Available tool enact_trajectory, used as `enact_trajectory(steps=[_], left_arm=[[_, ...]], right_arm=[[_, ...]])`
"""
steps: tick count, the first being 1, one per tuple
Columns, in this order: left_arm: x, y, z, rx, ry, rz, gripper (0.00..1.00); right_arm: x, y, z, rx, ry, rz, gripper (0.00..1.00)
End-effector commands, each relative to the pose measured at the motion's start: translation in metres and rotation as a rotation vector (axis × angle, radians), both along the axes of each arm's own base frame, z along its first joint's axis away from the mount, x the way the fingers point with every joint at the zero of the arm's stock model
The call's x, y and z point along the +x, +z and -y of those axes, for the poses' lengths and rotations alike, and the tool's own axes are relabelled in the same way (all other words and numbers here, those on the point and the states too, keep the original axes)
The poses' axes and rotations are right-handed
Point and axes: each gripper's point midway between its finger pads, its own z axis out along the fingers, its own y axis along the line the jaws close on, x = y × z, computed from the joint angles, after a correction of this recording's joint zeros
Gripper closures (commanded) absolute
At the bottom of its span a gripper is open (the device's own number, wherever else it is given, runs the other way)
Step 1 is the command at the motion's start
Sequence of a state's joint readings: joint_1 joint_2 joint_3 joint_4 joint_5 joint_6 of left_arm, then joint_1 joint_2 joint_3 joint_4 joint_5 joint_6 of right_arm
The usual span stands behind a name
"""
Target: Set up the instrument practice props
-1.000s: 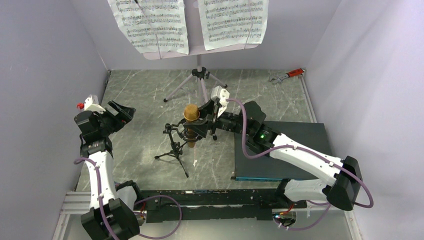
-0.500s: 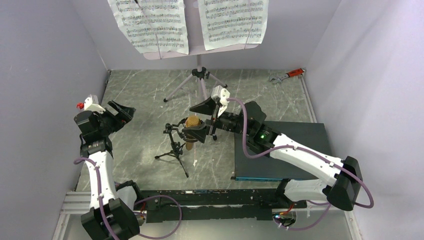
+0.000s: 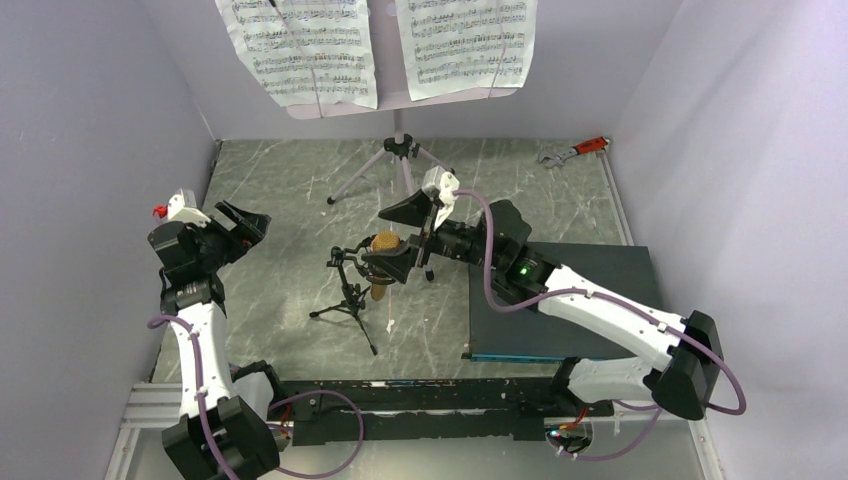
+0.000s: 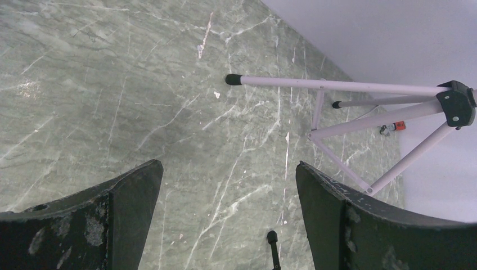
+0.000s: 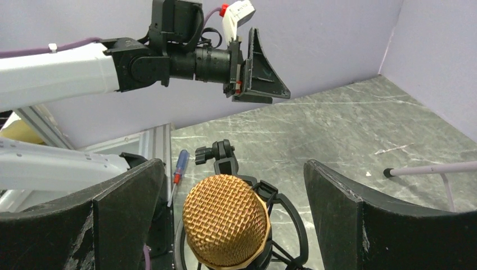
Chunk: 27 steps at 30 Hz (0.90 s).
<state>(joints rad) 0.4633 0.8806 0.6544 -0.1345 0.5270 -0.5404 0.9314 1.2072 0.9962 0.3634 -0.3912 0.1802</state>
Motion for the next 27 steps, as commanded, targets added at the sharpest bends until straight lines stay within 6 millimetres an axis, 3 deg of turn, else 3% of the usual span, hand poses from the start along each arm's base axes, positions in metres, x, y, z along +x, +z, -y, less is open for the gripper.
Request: enact_trajectory(steps=[1,9,16,21,27], left_arm=[[0.002,0.009,0.002,0.004,-0.016,0.044,0.06],[0.002,0.009,0.002,0.001,-0.018,0.042,0.06],[0.002,0.009,0.002,-0.002,-0.018,0.04,0.06],[0.002,0.009,0.002,-0.002,-0.017,0.04,0.06],[0.002,0.009,0.002,-0.003,-0.018,0.041,0.06]], right_arm=[[0.006,0.038,-0.003,0.081,-0.026,-0.007,0.0],[0.022,0.055,-0.012,0.071,-0.049,-0.056,0.0],[0.055,0.063,-0.005,0.087,-0.064,-0.137,0.0],[0.094,0.051,0.02,0.137,-0.102,-0.241,0.0],[0.136,0.012,0.054,0.155,-0.186,-0.366,0.0]])
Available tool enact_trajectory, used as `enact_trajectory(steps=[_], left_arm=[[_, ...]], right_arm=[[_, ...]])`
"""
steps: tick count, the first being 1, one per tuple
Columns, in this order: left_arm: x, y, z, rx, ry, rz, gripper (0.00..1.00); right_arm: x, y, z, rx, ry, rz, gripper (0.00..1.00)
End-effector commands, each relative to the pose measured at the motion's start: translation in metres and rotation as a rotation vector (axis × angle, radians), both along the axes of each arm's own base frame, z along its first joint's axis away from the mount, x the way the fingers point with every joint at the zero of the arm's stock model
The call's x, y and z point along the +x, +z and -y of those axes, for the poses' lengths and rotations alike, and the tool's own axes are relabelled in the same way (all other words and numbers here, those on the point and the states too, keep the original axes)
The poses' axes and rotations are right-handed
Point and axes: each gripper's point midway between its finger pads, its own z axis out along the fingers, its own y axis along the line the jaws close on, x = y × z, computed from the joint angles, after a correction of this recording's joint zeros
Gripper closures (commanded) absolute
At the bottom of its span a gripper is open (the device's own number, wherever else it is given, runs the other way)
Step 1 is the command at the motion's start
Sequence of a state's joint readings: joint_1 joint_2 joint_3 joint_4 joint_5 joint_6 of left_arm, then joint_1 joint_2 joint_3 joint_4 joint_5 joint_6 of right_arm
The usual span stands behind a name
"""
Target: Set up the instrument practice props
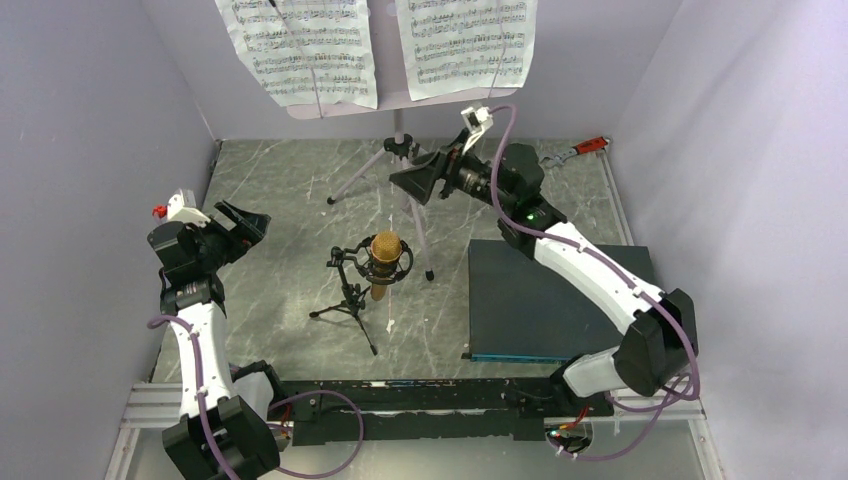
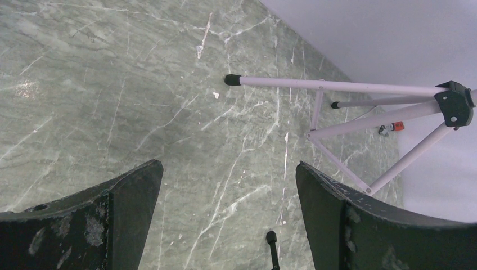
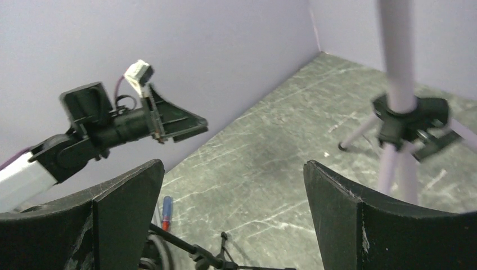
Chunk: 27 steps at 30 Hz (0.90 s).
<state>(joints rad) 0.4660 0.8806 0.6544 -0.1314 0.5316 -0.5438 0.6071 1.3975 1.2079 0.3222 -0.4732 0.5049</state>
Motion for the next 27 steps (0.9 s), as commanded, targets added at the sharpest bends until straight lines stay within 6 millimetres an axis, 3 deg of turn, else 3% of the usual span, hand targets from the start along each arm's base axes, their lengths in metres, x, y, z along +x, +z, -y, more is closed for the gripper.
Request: enact_trajectory(steps=[1,8,12,19,27], left_arm=[[0.002,0.008,0.002,-0.001,-0.018,0.038,0.06],[0.002,0.007,0.001,-0.002,-0.015,0.034,0.06],[0.002,0.007,0.0,0.001,-0.014,0.036,0.06],[0.004,0.006,0.003,-0.007,-0.037,0.05,0.06],[0.005,0.001,0.003,-0.007,-0.044,0.046,0.06]], right_arm=[[0.018,-0.014,0.02,0.069,-0.015,-0.077,0.0],[0.06,-0.075,0.073,0.071,-0.17,-0.228,0.0],[0.071,-0.107,0.107,0.048,-0.267,-0.289,0.0],[0.071,-0.148,0.173,-0.045,-0.495,-0.326,0.0],[0.053,-0.182,0.24,-0.172,-0.779,-0.34,0.0]])
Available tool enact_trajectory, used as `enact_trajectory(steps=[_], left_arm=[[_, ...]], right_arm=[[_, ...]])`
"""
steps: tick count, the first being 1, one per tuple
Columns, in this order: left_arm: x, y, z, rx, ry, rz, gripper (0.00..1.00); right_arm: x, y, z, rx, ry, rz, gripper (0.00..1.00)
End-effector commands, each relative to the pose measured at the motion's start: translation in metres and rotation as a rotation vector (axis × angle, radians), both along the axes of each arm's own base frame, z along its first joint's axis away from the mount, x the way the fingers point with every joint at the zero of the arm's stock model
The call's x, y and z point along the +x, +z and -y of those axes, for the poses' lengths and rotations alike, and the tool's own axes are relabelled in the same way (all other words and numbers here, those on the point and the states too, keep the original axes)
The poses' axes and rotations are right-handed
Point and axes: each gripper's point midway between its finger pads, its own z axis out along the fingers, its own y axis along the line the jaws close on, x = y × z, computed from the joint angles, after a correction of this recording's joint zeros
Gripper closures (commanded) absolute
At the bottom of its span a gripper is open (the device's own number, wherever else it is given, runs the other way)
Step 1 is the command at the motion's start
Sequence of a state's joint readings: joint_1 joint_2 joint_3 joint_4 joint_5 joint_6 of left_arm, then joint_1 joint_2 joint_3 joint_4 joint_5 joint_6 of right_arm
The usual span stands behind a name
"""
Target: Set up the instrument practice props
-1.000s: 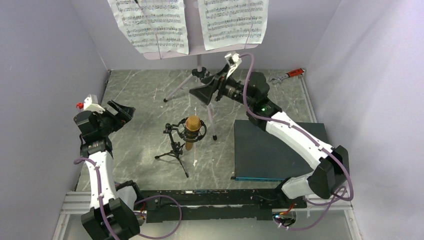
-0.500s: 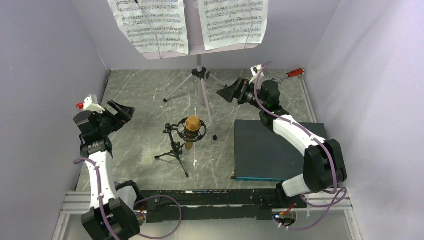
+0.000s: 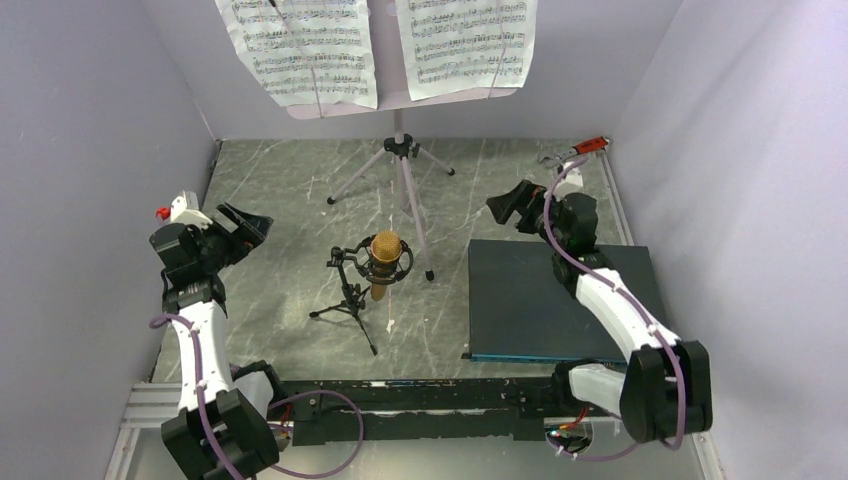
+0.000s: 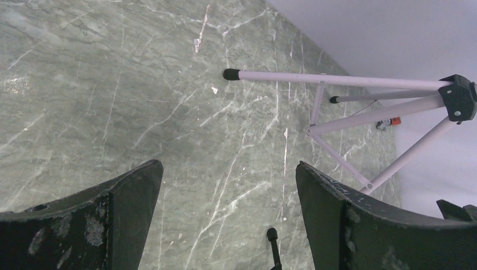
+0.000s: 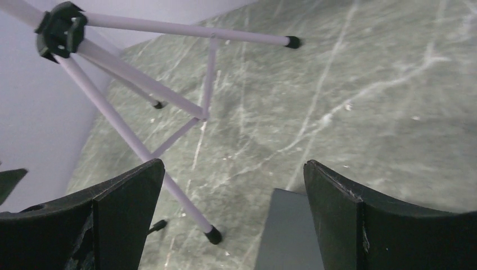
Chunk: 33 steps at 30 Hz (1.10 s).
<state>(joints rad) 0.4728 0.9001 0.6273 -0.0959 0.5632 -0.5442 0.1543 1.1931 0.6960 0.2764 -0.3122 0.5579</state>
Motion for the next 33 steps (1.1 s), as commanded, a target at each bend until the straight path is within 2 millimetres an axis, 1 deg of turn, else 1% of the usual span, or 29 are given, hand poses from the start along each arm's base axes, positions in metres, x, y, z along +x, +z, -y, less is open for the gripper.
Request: enact_trajectory(steps=[1,3,7,9,12,16,19,20,21,24,25,26,28,29,30,31,33], left_arm=[[0.004,0.01,0.001,0.006,-0.023,0.051,0.06],[0.005,0.01,0.002,0.009,-0.029,0.057,0.06],[0.004,0.008,0.001,0.023,-0.025,0.066,0.06],[0.006,0.008,-0.003,0.069,-0.009,0.062,0.06],[0.005,0.0,-0.002,0.124,0.025,-0.002,0.06],[0.006,-0.008,0.004,0.204,0.089,0.007,0.06],[0.007,-0.019,-0.002,0.307,0.163,-0.006,0.06],[0.006,-0.027,-0.004,0.332,0.182,-0.02,0.06],[0.009,-0.03,-0.009,0.362,0.217,-0.012,0.06],[0.015,-0.049,-0.015,0.435,0.275,-0.014,0.06],[0.016,-0.058,-0.016,0.461,0.281,-0.019,0.06],[0.019,-0.062,-0.016,0.485,0.286,-0.012,0.06],[0.023,-0.073,-0.017,0.533,0.295,-0.017,0.06],[0.027,-0.072,-0.017,0.544,0.304,0.014,0.06],[0.026,-0.083,-0.016,0.561,0.293,0.005,0.06],[0.03,-0.078,-0.014,0.566,0.292,0.06,0.06],[0.03,-0.086,-0.012,0.583,0.275,0.095,0.06]], right_arm=[[-0.008,-0.017,0.043,-0.11,-0.175,-0.003,0.0],[-0.012,-0.022,0.055,-0.119,-0.232,-0.018,0.0],[-0.018,-0.032,0.073,-0.152,-0.32,-0.054,0.0],[-0.019,-0.037,0.082,-0.173,-0.366,-0.071,0.0],[-0.022,-0.044,0.088,-0.184,-0.4,-0.084,0.0],[-0.024,-0.052,0.095,-0.194,-0.434,-0.092,0.0],[-0.026,-0.056,0.104,-0.207,-0.485,-0.098,0.0],[-0.027,-0.057,0.109,-0.211,-0.511,-0.098,0.0],[-0.027,-0.058,0.113,-0.214,-0.536,-0.094,0.0],[-0.031,-0.059,0.128,-0.226,-0.616,-0.065,0.0],[-0.034,-0.058,0.133,-0.231,-0.639,-0.046,0.0],[-0.036,-0.057,0.136,-0.239,-0.653,-0.025,0.0],[-0.04,-0.053,0.138,-0.272,-0.64,0.043,0.0],[-0.042,-0.05,0.137,-0.279,-0.632,0.077,0.0],[-0.046,-0.049,0.138,-0.293,-0.626,0.112,0.0],[-0.049,-0.045,0.139,-0.307,-0.621,0.159,0.0],[-0.058,-0.044,0.148,-0.328,-0.667,0.224,0.0]])
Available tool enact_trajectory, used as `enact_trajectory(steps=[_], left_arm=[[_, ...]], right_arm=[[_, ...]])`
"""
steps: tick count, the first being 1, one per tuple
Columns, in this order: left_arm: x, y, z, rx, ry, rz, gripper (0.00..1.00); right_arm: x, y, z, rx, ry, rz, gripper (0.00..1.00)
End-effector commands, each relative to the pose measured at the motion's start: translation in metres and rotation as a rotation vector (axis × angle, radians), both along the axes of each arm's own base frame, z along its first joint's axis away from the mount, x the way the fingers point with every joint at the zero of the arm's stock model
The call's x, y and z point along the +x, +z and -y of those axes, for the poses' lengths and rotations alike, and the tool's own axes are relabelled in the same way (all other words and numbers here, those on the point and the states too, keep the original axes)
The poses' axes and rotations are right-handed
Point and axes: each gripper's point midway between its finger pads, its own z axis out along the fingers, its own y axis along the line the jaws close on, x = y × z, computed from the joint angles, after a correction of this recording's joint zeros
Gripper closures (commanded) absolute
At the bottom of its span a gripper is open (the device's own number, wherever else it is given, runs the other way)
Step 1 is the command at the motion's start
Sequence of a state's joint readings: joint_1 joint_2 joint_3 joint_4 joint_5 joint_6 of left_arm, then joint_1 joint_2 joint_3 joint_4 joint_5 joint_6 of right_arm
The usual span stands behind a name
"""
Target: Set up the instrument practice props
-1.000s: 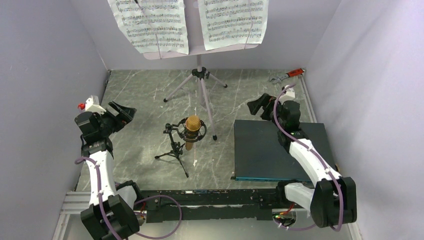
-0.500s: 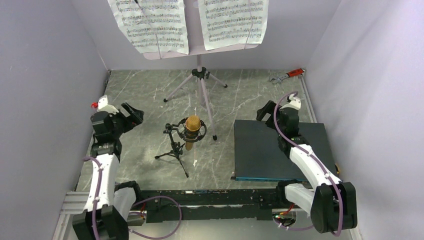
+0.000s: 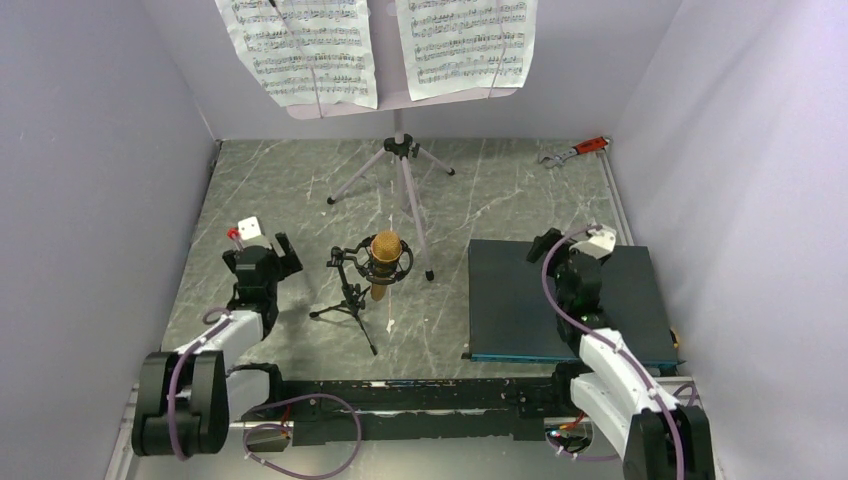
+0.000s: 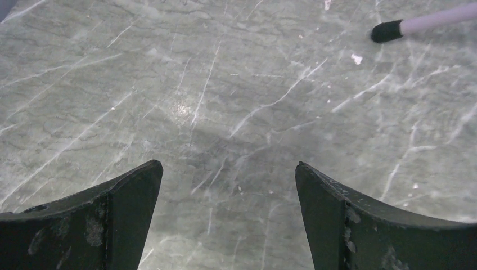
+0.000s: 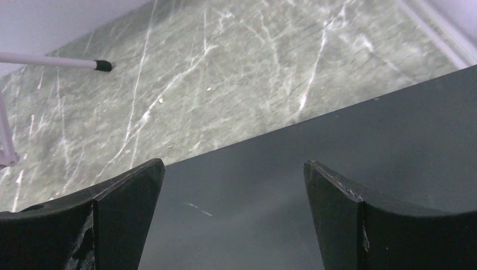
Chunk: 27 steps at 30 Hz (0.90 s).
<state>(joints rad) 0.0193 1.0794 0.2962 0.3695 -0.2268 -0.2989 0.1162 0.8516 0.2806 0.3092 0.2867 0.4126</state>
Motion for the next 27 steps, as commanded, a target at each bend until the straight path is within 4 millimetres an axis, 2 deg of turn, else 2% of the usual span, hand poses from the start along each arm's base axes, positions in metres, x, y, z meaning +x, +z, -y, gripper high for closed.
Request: enact_trajectory(steps=[1,2,7,9,10,13,14,16,19,22,25,27], left_arm=[[0.02,0.032,-0.01,0.113,0.014,0.23,0.06],[0.02,0.026,-0.009,0.129,-0.004,0.22,0.06],[0.033,0.023,-0.001,0.183,-0.083,0.227,0.06],[0.036,0.023,0.0,0.201,-0.103,0.223,0.06],[0.037,0.024,0.002,0.216,-0.118,0.234,0.06],[0.035,0.023,0.006,0.249,-0.157,0.263,0.06],[0.036,0.025,0.007,0.257,-0.162,0.285,0.06],[0.034,0.028,0.021,0.311,-0.218,0.307,0.06],[0.033,0.026,0.024,0.307,-0.227,0.265,0.06],[0.031,0.018,0.029,0.259,-0.246,0.151,0.06],[0.028,0.019,0.03,0.264,-0.239,0.157,0.06],[0.028,0.019,0.031,0.266,-0.242,0.148,0.06]], right_arm=[[-0.006,0.037,0.024,-0.119,-0.086,0.237,0.0],[-0.012,0.035,0.033,-0.13,-0.134,0.252,0.0],[-0.024,0.021,0.046,-0.177,-0.188,0.273,0.0],[-0.024,0.014,0.048,-0.196,-0.195,0.261,0.0],[-0.023,0.018,0.048,-0.207,-0.199,0.28,0.0],[-0.025,0.005,0.051,-0.258,-0.194,0.259,0.0],[-0.025,0.005,0.052,-0.268,-0.198,0.267,0.0],[-0.021,0.004,0.049,-0.279,-0.18,0.264,0.0],[-0.015,0.008,0.053,-0.32,-0.197,0.277,0.0],[-0.008,0.006,0.048,-0.334,-0.17,0.288,0.0],[0.0,0.002,0.043,-0.364,-0.141,0.307,0.0],[0.008,-0.004,0.027,-0.412,-0.037,0.299,0.0]])
